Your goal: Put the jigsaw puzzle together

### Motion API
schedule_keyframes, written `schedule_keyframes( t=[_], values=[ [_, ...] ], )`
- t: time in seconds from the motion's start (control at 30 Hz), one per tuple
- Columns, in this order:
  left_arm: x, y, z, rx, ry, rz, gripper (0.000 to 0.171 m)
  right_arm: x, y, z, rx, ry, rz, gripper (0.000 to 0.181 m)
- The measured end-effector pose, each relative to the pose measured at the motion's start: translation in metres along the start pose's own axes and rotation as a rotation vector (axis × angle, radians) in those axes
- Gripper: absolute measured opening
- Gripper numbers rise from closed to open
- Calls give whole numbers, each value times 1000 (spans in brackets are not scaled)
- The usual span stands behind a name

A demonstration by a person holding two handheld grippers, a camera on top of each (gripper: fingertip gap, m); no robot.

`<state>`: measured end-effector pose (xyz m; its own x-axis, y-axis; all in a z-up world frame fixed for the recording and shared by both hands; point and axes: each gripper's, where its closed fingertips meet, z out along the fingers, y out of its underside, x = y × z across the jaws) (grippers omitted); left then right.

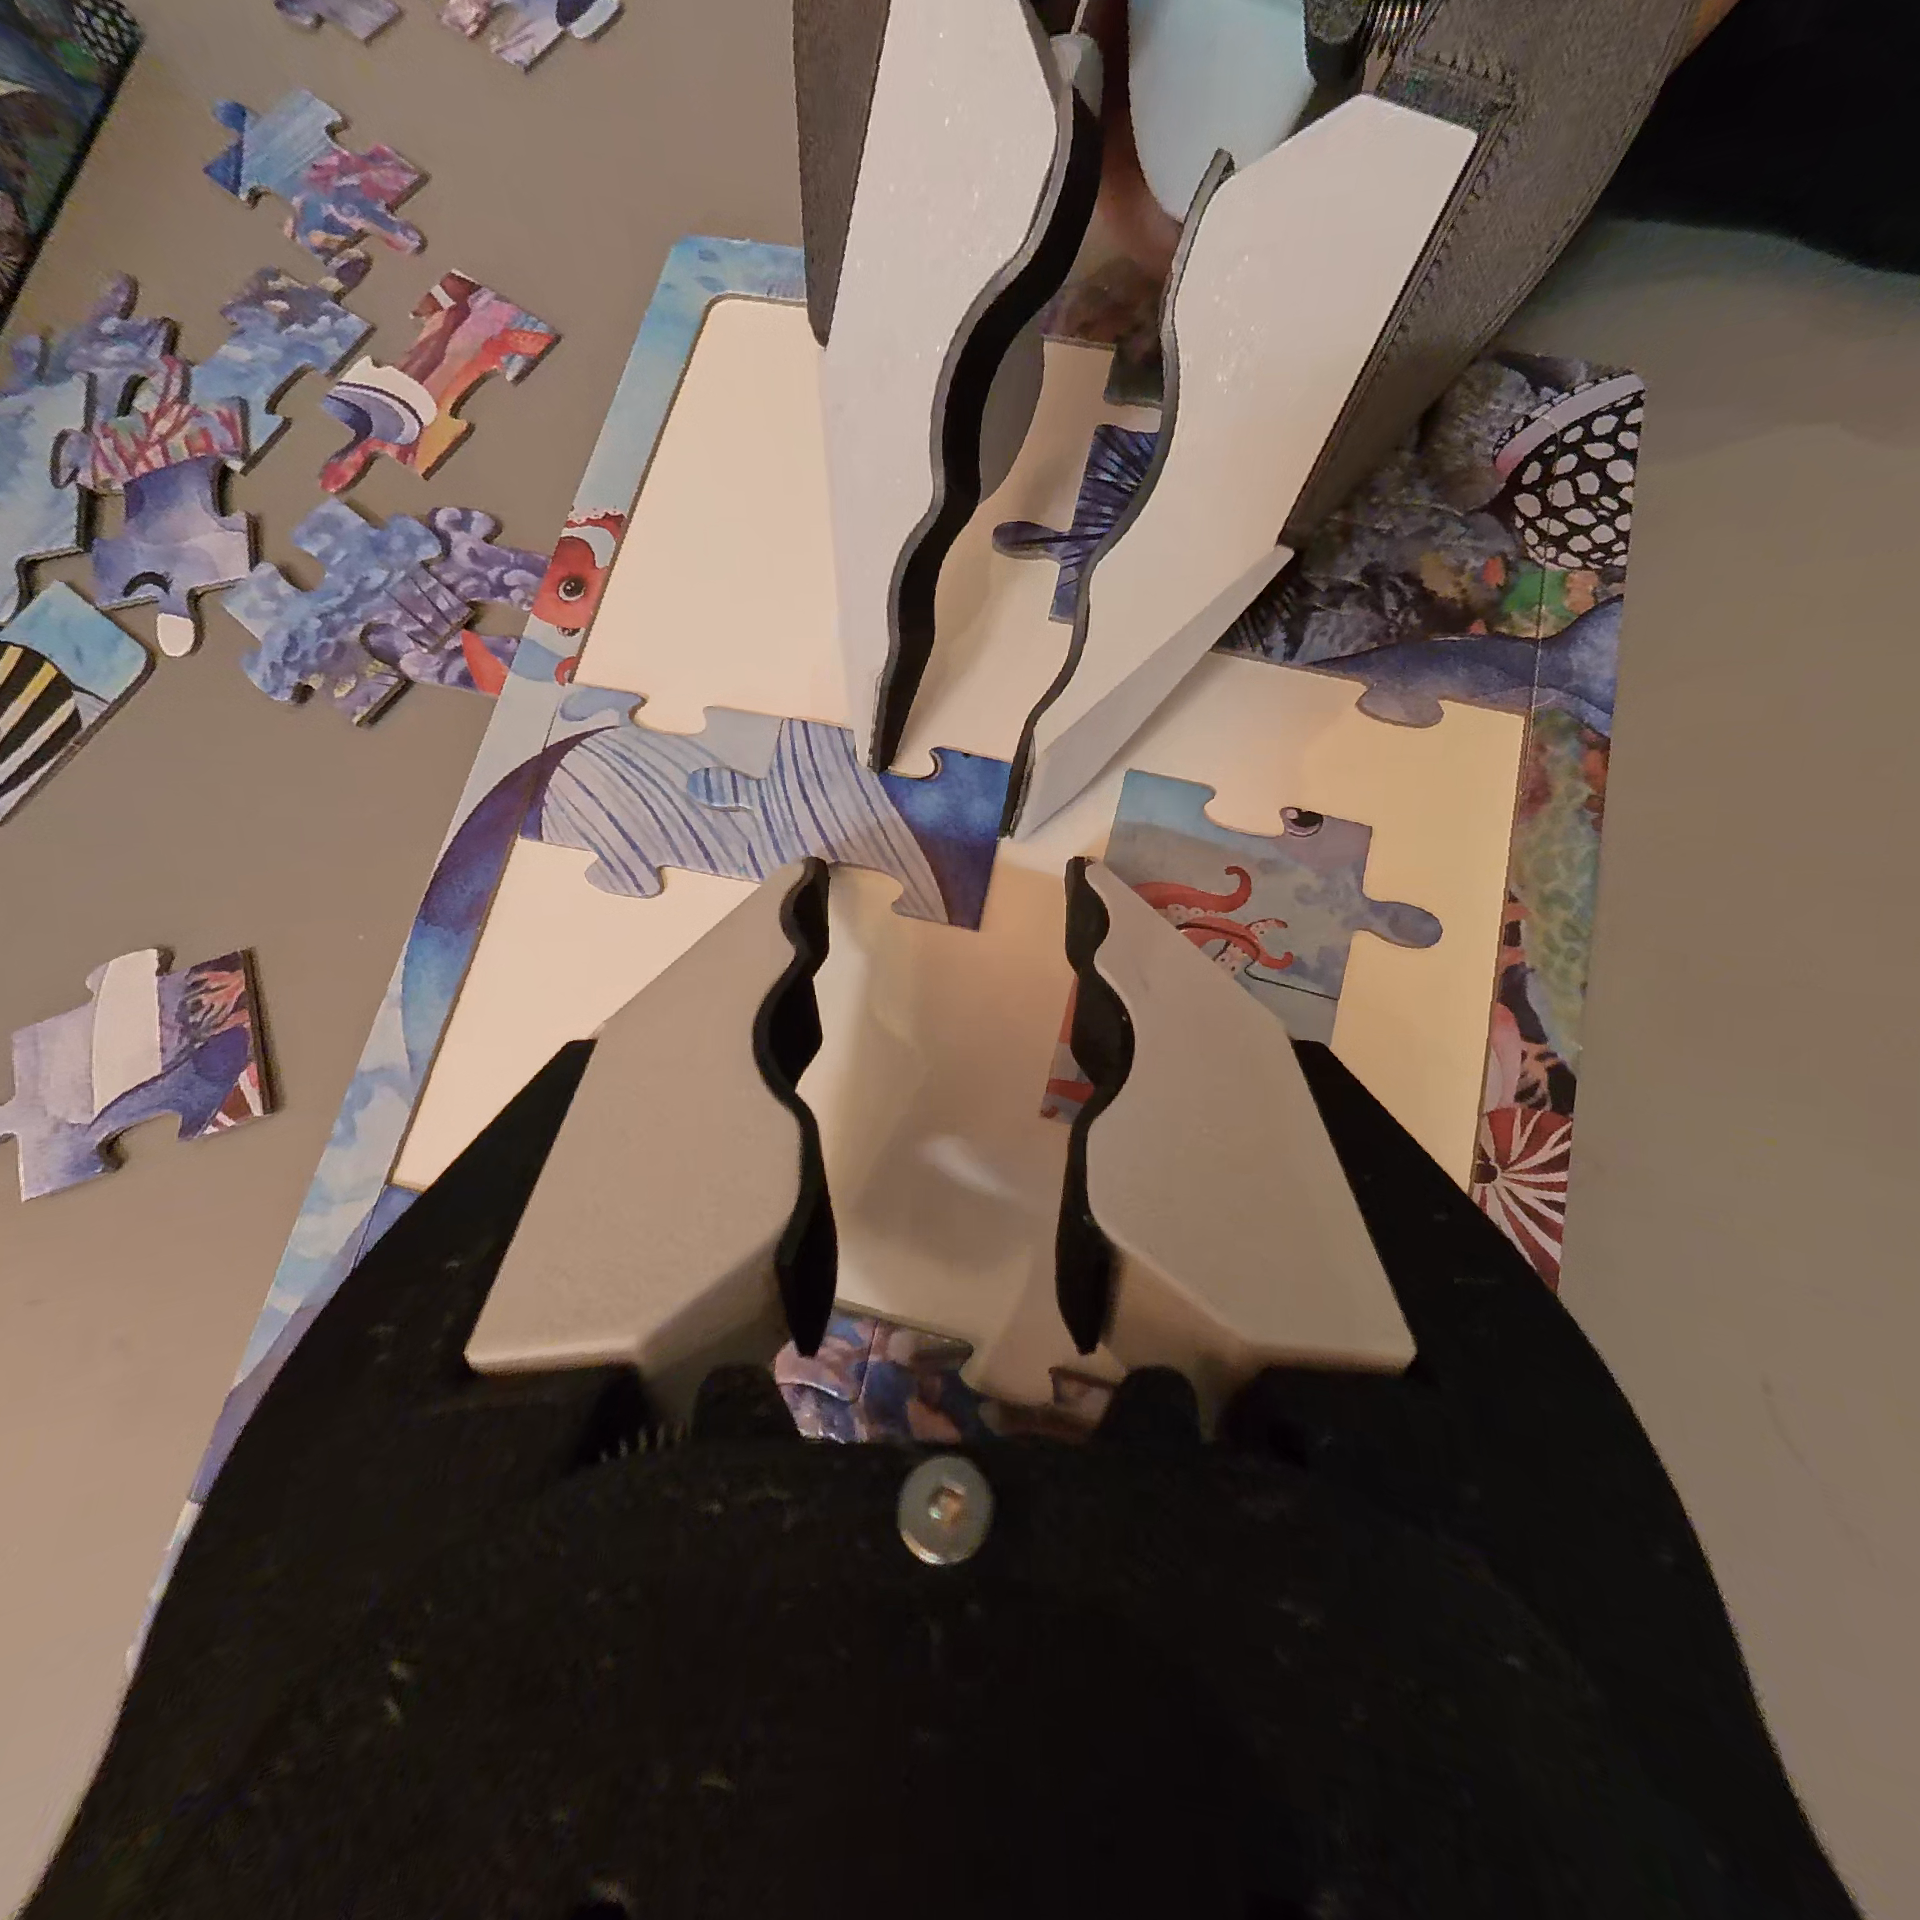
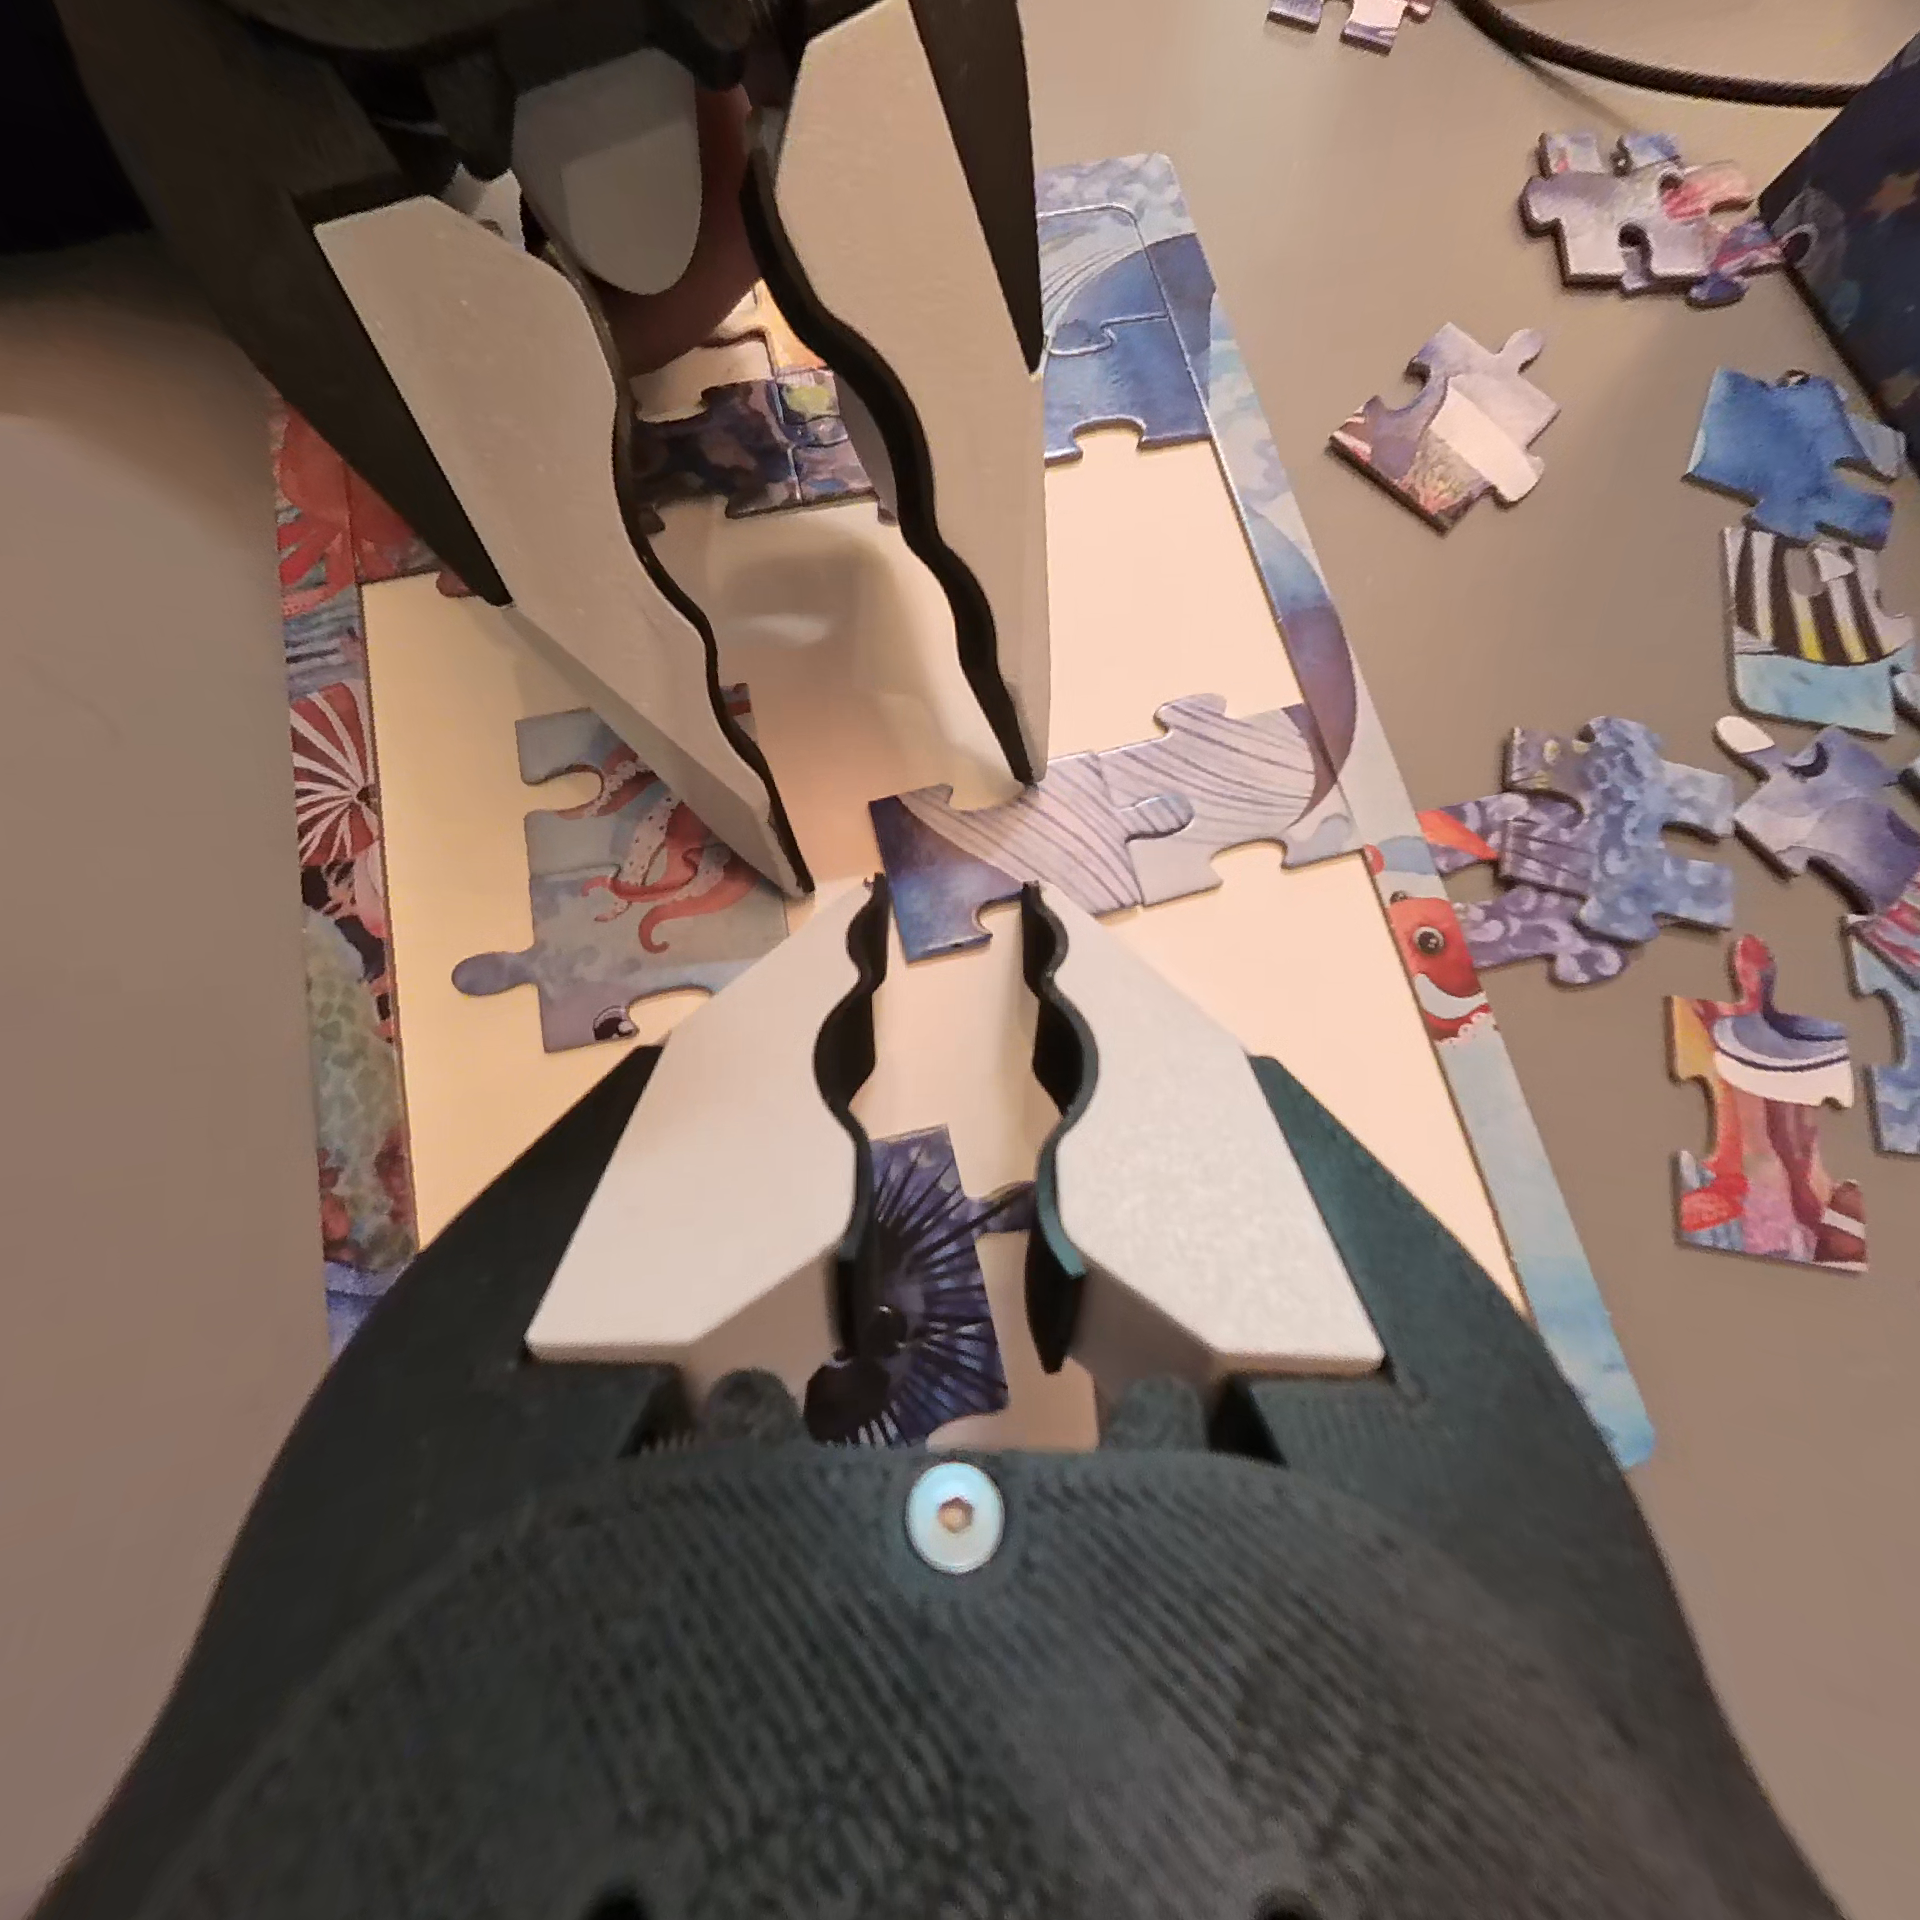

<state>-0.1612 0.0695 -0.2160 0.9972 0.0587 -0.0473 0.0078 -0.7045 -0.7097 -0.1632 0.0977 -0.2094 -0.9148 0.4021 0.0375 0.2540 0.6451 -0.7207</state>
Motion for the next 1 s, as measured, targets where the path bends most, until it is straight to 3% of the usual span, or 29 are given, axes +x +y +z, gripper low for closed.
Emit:
schedule_keyframes(
  t=[0.1, 0.23, 0.37, 0.53, 0.7, 1.0],
  values=[
    [0, 0, 0, 0, 0, 0, 45, 3, -7, -1, 38, 19, 3, 22],
    [0, 0, 0, -1, 2, -2, 45, 27, -21, 2, 88, 113, 61, 0],
    [0, 1, 0, -3, 3, -2, 44, 36, -14, 16, 22, 135, 94, 0],
    [0, 1, 0, -4, 1, -3, 44, 46, -16, 7, 30, 215, 91, 0],
    [0, 1, 0, -3, -4, -3, 46, 36, -9, 8, 35, 97, 161, 0],
    [-2, 1, 0, -3, -8, -9, 48, 31, -8, 8, 32, 96, 142, 0]
  ],
)
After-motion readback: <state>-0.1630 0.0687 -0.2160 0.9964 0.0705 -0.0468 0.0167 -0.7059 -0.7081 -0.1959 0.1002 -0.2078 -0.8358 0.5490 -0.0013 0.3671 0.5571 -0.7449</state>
